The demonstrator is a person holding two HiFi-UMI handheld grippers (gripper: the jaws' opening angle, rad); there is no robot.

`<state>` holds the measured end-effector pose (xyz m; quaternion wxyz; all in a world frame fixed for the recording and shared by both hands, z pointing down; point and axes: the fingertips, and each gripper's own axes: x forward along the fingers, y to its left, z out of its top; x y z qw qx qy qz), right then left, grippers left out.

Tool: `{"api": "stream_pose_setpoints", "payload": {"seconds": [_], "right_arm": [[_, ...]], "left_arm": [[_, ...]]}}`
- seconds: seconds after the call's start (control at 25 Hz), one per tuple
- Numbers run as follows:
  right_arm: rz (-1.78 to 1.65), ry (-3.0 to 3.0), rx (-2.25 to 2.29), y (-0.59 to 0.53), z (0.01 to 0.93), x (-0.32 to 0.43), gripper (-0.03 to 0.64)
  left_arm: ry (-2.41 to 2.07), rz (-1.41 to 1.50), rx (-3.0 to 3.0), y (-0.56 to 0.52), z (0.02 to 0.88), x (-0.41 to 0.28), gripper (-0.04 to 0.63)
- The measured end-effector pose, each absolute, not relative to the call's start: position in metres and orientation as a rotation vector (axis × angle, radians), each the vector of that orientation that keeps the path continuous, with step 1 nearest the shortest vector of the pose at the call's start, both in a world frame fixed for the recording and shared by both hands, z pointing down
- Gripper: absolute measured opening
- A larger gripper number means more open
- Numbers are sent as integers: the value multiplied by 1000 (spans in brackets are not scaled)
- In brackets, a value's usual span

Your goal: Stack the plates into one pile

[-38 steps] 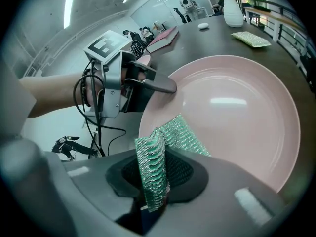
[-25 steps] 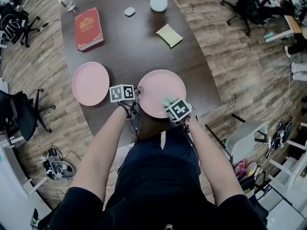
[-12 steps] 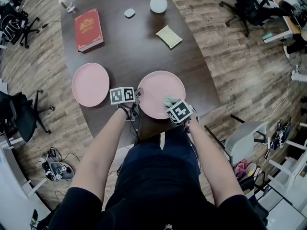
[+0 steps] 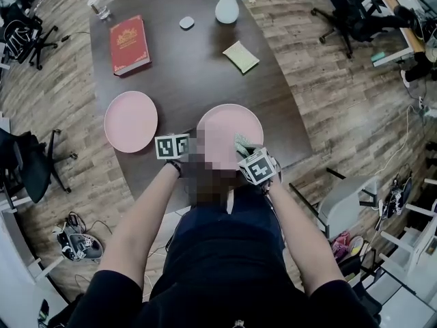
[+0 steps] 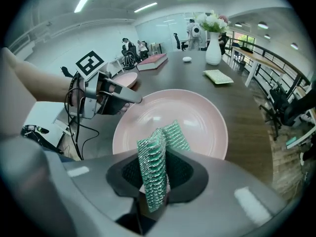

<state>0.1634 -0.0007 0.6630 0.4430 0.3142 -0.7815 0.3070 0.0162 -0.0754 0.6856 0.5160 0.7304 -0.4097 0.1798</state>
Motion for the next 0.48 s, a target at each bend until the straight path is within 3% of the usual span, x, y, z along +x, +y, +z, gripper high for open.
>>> {"api": "stream_pose_setpoints", "payload": {"seconds": [0.48], "right_arm": [[685, -2111, 987, -12, 586, 164, 84]], "left_arm": [[-1248, 309, 1831, -47, 611, -26, 132]]}}
